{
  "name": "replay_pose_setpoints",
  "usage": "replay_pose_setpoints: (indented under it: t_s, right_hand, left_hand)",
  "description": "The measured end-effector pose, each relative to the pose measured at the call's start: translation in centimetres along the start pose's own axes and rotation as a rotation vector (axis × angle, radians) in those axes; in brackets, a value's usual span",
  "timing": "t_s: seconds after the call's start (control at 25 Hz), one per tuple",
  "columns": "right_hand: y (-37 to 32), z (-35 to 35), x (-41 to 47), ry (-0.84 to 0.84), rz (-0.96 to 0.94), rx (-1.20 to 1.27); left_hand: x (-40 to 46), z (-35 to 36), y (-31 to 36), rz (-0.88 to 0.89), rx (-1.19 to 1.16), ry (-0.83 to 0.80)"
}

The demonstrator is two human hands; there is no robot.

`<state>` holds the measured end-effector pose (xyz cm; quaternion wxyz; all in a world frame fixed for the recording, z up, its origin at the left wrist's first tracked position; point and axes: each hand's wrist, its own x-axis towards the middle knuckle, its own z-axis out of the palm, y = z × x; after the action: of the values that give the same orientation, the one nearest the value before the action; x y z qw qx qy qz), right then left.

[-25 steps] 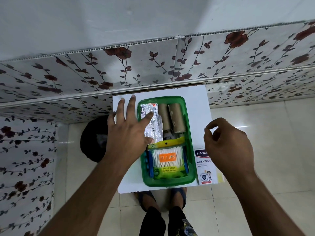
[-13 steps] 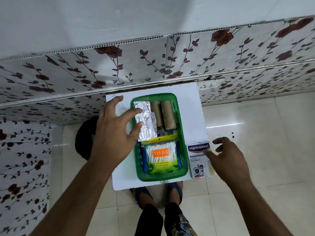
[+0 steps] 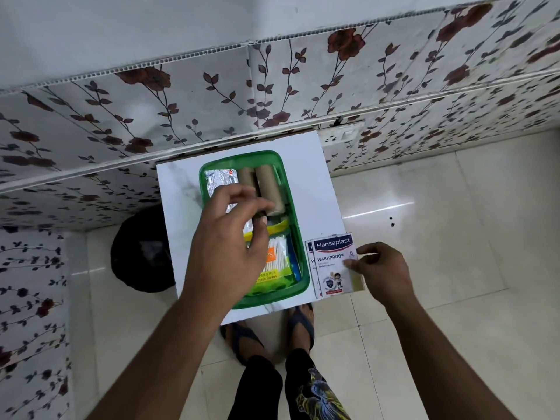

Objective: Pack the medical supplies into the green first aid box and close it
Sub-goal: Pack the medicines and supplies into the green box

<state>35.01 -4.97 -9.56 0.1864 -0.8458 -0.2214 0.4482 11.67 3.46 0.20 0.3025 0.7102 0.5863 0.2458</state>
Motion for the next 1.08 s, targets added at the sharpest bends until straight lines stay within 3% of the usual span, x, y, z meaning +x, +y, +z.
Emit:
replay_pose_setpoints:
  t_s: [0.12,0.2,0.32,0.4,0.48,0.52,0.64,0.68,0.8,0.96,1.08]
  right_hand:
    - [-0.3,-1.0,-0.4,-0.035,-0.004,0.097]
    - [-1.4,-2.9,-1.4,-0.039,-0.026,0.289]
    - [-4.5,-5.0,-3.9,-0.132,-0.138,0.525]
    - [-7.0,-4.1,-5.8,-0.26,-0.222,0.516]
    - [-8.8,-2.5,-6.7,-0.329,-0.256,0.435]
    - [-9.1,-1.9,-6.7,-0.273,-0.275,0.41]
    - [-6.9,-1.3,-3.9,0.094,-0.215,0.169]
    - [-5.8,-1.0,-3.0,0.118,-0.16,0.016]
    - [-2.5,1.0,-1.5,-0.002,-0.075,-0.302]
    - [-1.4,2.4,-1.8,0.002,-0.095,-0.367]
    - [-1.0,2.7,-2.0,0.056,-0.1,-0.421]
  left_hand:
    - [-0.1,0.3,0.8,0.024,-0.051,-0.032]
    - [-0.1,0.2,1.6,0.013,-0.109,-0.061]
    - [0.1,0.2,2.8,-0.171,-0.242,-0.273]
    - [0.1,0.3,3.4,-0.349,-0.478,-0.427]
    - [0.2,-0.4,2.7,-0.436,-0.585,-0.341]
    - [0.5,-1.0,2.0,-0.463,-0.568,-0.26]
    - [2.3,-2.8,-1.0,-0.487,-0.383,-0.043]
    - [3.0,-3.0,-2.1,-0.457,-0.284,-0.022]
    - [4.9,-2.1,-4.3,-0.267,0.056,-0.036]
    - [5.2,-1.4,-5.1,-0.059,0.468,-0.03]
    - [4.3,-2.1,-6.2,0.037,0.652,-0.039]
